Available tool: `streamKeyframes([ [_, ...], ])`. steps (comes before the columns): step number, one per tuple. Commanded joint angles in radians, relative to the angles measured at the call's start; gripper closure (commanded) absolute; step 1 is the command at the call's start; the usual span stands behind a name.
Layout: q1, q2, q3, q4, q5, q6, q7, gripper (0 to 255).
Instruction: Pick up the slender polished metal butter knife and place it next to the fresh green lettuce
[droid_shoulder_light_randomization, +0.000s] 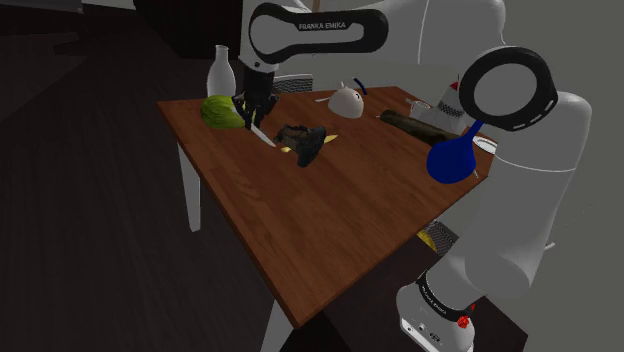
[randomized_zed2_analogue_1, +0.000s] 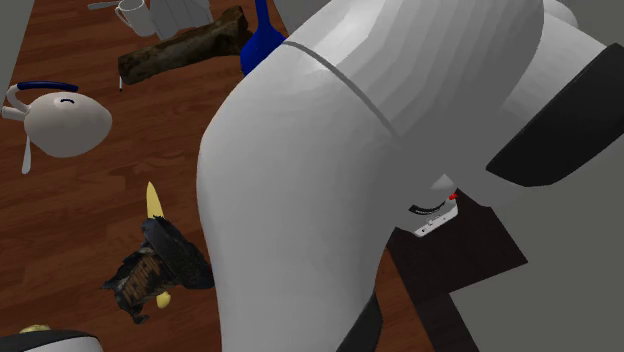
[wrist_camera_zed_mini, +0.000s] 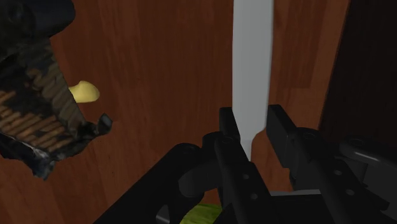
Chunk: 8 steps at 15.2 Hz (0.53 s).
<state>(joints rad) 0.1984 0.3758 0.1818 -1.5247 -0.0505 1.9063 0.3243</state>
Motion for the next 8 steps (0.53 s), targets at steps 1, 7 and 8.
streamKeyframes([
  [1, -0.001, 0.003, -0.001, -0.023, -0.001, 0.026, 0.000, 255],
  [7, -0.001, 0.022, -0.003, -0.076, -0.005, 0.098, 0.002, 255],
  [8, -0.001, 0.026, -0.003, -0.084, -0.006, 0.110, 0.002, 255],
])
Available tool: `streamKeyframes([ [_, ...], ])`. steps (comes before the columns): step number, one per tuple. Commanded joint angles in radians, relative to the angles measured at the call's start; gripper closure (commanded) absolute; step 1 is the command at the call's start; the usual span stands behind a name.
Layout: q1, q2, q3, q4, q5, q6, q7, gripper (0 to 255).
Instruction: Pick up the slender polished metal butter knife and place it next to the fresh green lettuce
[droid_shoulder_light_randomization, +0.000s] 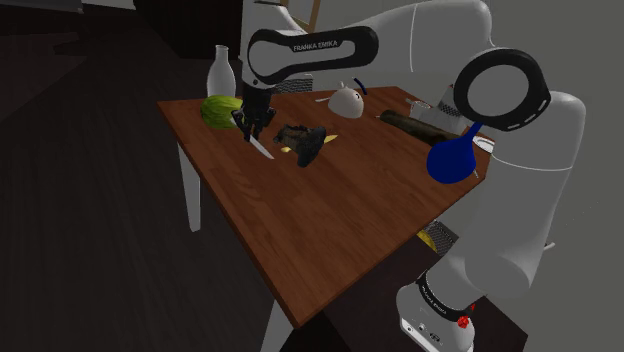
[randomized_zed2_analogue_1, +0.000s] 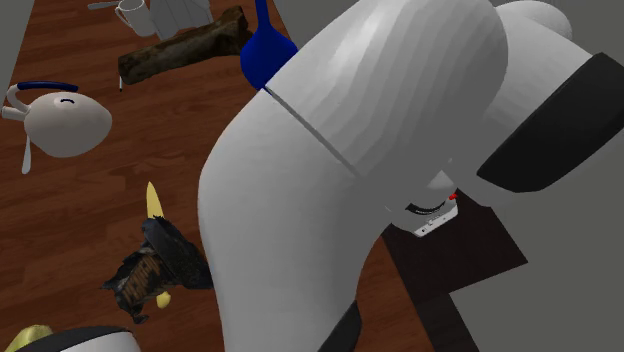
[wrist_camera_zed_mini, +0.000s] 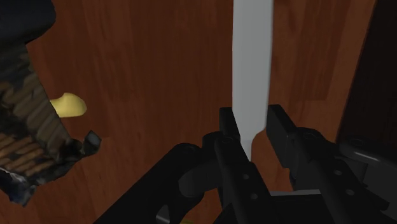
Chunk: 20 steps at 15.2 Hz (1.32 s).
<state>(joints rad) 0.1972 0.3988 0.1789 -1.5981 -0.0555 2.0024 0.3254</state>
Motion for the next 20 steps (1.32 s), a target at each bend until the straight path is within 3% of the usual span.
streamKeyframes([
  [1, 0.001, 0.007, -0.001, -0.019, -0.002, 0.026, 0.002, 255],
  [20, 0.006, 0.102, -0.011, -0.110, -0.021, 0.211, 0.011, 255],
])
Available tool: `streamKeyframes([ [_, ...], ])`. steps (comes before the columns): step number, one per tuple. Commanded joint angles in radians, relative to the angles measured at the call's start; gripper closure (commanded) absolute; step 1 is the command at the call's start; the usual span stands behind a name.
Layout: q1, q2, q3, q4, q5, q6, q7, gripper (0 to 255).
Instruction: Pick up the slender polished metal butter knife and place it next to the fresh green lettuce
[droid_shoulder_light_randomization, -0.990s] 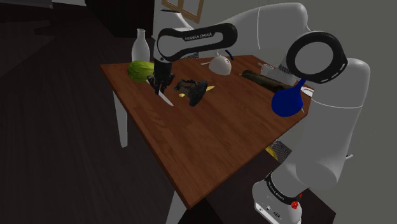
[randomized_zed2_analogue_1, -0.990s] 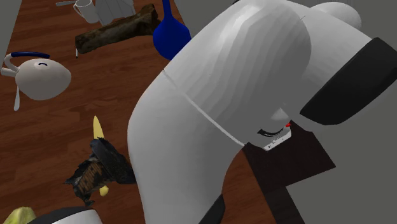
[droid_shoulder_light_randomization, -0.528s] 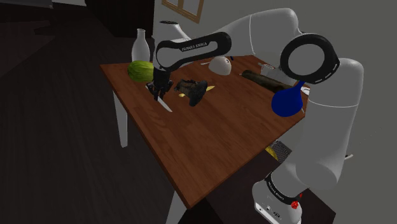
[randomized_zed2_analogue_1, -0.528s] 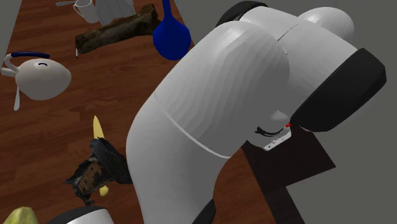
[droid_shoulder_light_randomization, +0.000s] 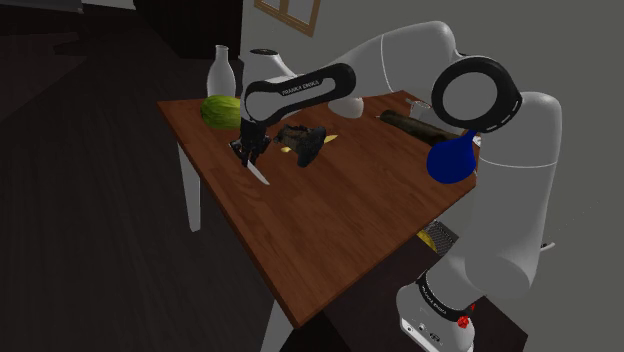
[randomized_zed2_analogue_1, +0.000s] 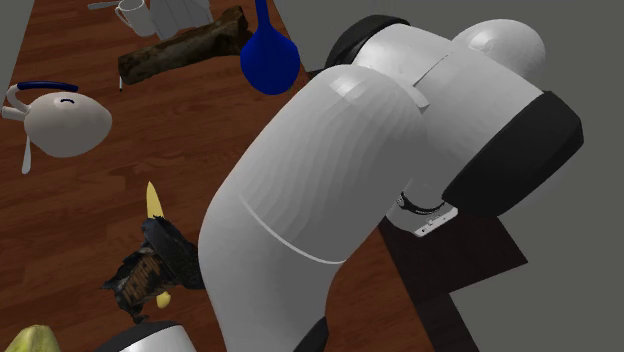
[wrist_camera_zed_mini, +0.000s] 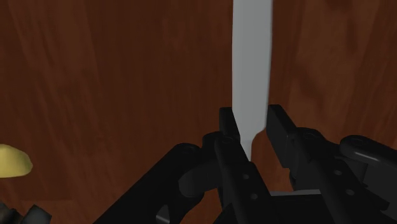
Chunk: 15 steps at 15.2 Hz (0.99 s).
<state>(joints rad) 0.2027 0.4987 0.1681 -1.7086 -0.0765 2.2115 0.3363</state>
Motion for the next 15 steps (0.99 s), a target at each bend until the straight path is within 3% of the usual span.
streamKeyframes([
  [1, 0.001, 0.002, 0.000, 0.000, 0.000, 0.002, 0.001, 255],
  [6, 0.001, 0.002, 0.000, 0.000, 0.000, 0.002, 0.001, 255],
  [7, 0.001, 0.002, 0.000, 0.000, 0.000, 0.002, 0.001, 0],
  [12, 0.001, 0.002, 0.000, 0.000, 0.000, 0.002, 0.001, 0],
  [15, -0.004, -0.048, 0.005, 0.030, 0.010, -0.077, -0.006, 0],
])
